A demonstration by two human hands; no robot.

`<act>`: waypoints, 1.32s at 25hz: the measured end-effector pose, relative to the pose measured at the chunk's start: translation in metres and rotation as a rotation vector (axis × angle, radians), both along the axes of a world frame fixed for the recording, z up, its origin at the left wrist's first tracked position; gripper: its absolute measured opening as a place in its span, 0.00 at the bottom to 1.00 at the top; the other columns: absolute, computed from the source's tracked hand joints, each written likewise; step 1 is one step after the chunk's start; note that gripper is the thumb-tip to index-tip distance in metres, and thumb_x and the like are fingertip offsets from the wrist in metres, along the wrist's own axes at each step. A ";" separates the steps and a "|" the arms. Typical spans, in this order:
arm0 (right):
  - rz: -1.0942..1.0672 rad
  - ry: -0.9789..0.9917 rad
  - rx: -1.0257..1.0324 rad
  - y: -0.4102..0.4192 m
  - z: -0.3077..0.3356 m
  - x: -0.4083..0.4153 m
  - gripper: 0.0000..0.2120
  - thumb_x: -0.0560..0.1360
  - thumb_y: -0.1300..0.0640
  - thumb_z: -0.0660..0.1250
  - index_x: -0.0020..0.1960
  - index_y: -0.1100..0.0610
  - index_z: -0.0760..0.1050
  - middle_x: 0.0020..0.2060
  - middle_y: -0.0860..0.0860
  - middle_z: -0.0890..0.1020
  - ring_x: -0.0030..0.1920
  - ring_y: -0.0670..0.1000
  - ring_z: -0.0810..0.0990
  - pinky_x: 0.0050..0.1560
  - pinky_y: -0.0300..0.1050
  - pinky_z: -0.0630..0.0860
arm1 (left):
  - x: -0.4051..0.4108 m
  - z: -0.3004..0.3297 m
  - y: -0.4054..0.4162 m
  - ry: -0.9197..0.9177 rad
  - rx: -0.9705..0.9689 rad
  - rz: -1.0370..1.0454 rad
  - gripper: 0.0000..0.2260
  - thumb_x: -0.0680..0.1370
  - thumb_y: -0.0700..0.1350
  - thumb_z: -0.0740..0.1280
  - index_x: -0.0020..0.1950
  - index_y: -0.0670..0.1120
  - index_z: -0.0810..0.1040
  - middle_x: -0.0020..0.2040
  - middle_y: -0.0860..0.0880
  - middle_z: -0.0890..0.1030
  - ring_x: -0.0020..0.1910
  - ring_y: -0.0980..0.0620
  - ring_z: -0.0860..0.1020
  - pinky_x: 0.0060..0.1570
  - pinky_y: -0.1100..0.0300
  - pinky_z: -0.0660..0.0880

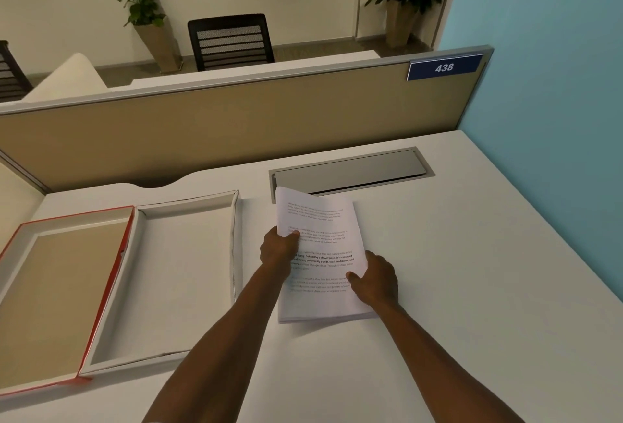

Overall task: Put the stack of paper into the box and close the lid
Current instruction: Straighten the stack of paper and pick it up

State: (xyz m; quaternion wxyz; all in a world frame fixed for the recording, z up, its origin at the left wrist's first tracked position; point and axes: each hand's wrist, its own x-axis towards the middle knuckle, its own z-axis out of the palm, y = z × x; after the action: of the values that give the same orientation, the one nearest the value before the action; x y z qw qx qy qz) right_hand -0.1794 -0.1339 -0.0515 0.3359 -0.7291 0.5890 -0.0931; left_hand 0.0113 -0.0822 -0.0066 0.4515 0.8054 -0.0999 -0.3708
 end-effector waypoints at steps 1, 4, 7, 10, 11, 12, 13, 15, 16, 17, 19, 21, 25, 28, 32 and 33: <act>-0.037 -0.063 0.047 -0.006 0.002 -0.003 0.33 0.70 0.41 0.74 0.69 0.57 0.72 0.63 0.56 0.79 0.61 0.56 0.79 0.62 0.51 0.78 | -0.005 0.002 0.007 -0.030 -0.067 -0.012 0.14 0.79 0.53 0.68 0.61 0.49 0.74 0.57 0.44 0.83 0.47 0.45 0.84 0.55 0.44 0.82; -0.231 -0.451 0.279 -0.025 0.024 -0.011 0.46 0.67 0.31 0.71 0.77 0.52 0.61 0.69 0.55 0.75 0.66 0.57 0.76 0.63 0.50 0.73 | -0.017 0.010 0.033 -0.059 -0.312 -0.103 0.18 0.77 0.54 0.69 0.66 0.50 0.75 0.58 0.46 0.84 0.49 0.43 0.85 0.52 0.40 0.83; -0.216 -0.883 0.495 -0.035 0.051 -0.010 0.40 0.66 0.31 0.70 0.70 0.53 0.70 0.56 0.55 0.84 0.55 0.61 0.83 0.51 0.55 0.82 | -0.028 0.012 0.059 -0.076 -0.464 -0.177 0.18 0.75 0.56 0.69 0.65 0.58 0.75 0.56 0.52 0.84 0.49 0.45 0.86 0.47 0.46 0.85; -0.232 -0.869 0.334 -0.022 0.066 -0.001 0.31 0.67 0.30 0.67 0.58 0.52 0.77 0.49 0.56 0.86 0.44 0.58 0.87 0.43 0.56 0.85 | -0.038 0.023 0.067 -0.144 -0.508 -0.197 0.14 0.76 0.56 0.67 0.59 0.71 0.72 0.56 0.58 0.83 0.49 0.49 0.85 0.44 0.53 0.85; -0.253 -0.844 0.257 -0.016 0.068 0.003 0.31 0.66 0.29 0.66 0.57 0.51 0.76 0.47 0.55 0.85 0.42 0.57 0.87 0.41 0.54 0.85 | -0.039 0.027 0.067 -0.168 -0.518 -0.194 0.14 0.77 0.56 0.67 0.58 0.73 0.71 0.55 0.59 0.82 0.49 0.50 0.85 0.44 0.54 0.85; -0.264 -0.833 0.182 -0.012 0.071 0.006 0.31 0.66 0.27 0.64 0.56 0.50 0.75 0.46 0.54 0.85 0.42 0.55 0.86 0.40 0.53 0.85 | -0.038 0.031 0.067 -0.184 -0.533 -0.188 0.14 0.77 0.56 0.66 0.58 0.74 0.70 0.55 0.60 0.82 0.50 0.51 0.85 0.43 0.55 0.85; -0.266 -0.850 0.116 -0.010 0.074 0.007 0.31 0.65 0.26 0.63 0.56 0.48 0.74 0.46 0.51 0.84 0.42 0.54 0.86 0.39 0.51 0.85 | -0.037 0.035 0.067 -0.196 -0.556 -0.183 0.15 0.77 0.56 0.66 0.59 0.75 0.70 0.54 0.62 0.82 0.50 0.53 0.85 0.42 0.57 0.84; -0.246 -0.932 0.015 -0.006 0.081 0.009 0.27 0.67 0.26 0.62 0.56 0.43 0.73 0.45 0.46 0.84 0.42 0.50 0.86 0.37 0.47 0.85 | -0.033 0.042 0.068 -0.225 -0.612 -0.190 0.16 0.78 0.55 0.66 0.61 0.74 0.69 0.55 0.64 0.81 0.53 0.57 0.84 0.40 0.62 0.83; -0.221 -0.964 -0.021 -0.003 0.083 0.009 0.24 0.69 0.27 0.62 0.56 0.41 0.73 0.45 0.44 0.84 0.44 0.48 0.86 0.37 0.45 0.84 | -0.032 0.043 0.069 -0.241 -0.625 -0.204 0.17 0.78 0.55 0.66 0.62 0.74 0.69 0.55 0.64 0.81 0.54 0.58 0.83 0.41 0.62 0.83; -0.185 -0.980 -0.048 0.001 0.083 0.007 0.21 0.70 0.28 0.62 0.56 0.39 0.73 0.46 0.42 0.84 0.46 0.46 0.85 0.38 0.43 0.84 | -0.032 0.043 0.070 -0.257 -0.624 -0.219 0.18 0.78 0.55 0.67 0.63 0.74 0.68 0.56 0.64 0.80 0.56 0.57 0.82 0.42 0.61 0.83; -0.105 -0.971 -0.086 0.011 0.077 0.004 0.18 0.71 0.30 0.62 0.58 0.36 0.71 0.48 0.41 0.83 0.49 0.45 0.84 0.40 0.43 0.84 | -0.034 0.036 0.077 -0.280 -0.597 -0.233 0.22 0.76 0.55 0.69 0.66 0.72 0.67 0.58 0.64 0.80 0.58 0.56 0.81 0.49 0.57 0.84; -0.054 -0.967 -0.107 0.019 0.074 0.002 0.20 0.70 0.31 0.66 0.59 0.37 0.71 0.50 0.41 0.82 0.52 0.46 0.83 0.43 0.45 0.84 | -0.032 0.034 0.083 -0.286 -0.599 -0.186 0.26 0.73 0.57 0.72 0.70 0.65 0.69 0.60 0.61 0.81 0.60 0.54 0.81 0.55 0.50 0.83; -0.049 -0.990 -0.139 0.018 0.080 0.000 0.23 0.69 0.31 0.67 0.61 0.37 0.70 0.52 0.43 0.82 0.53 0.49 0.83 0.47 0.48 0.84 | -0.021 0.052 0.080 -0.361 -0.673 -0.073 0.31 0.69 0.64 0.74 0.70 0.56 0.72 0.57 0.59 0.82 0.57 0.53 0.82 0.51 0.55 0.84; -0.041 -0.989 -0.182 0.018 0.088 0.001 0.26 0.68 0.30 0.67 0.63 0.37 0.69 0.52 0.39 0.81 0.55 0.46 0.82 0.47 0.42 0.83 | -0.029 0.059 0.077 -0.365 -0.691 -0.067 0.32 0.69 0.61 0.75 0.70 0.52 0.73 0.57 0.56 0.83 0.56 0.54 0.82 0.49 0.58 0.84; 0.051 -0.988 -0.067 0.015 0.074 -0.009 0.27 0.71 0.47 0.71 0.68 0.43 0.68 0.55 0.45 0.81 0.55 0.47 0.82 0.46 0.43 0.84 | -0.033 0.042 0.086 -0.324 -0.661 -0.079 0.26 0.72 0.54 0.73 0.69 0.51 0.75 0.56 0.55 0.84 0.56 0.50 0.83 0.51 0.51 0.85; 0.096 -0.952 -0.032 0.012 0.069 -0.016 0.27 0.70 0.52 0.71 0.67 0.41 0.68 0.54 0.42 0.81 0.55 0.46 0.81 0.46 0.39 0.83 | -0.032 0.038 0.090 -0.306 -0.646 -0.092 0.26 0.72 0.54 0.73 0.70 0.53 0.74 0.57 0.57 0.83 0.57 0.50 0.83 0.52 0.52 0.84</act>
State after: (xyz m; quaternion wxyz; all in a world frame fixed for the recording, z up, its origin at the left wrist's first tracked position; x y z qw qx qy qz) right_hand -0.1959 -0.1219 0.0173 0.5609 -0.6370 0.3338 -0.4101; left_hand -0.0204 0.0081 0.0314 0.6455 0.6620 -0.3145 -0.2149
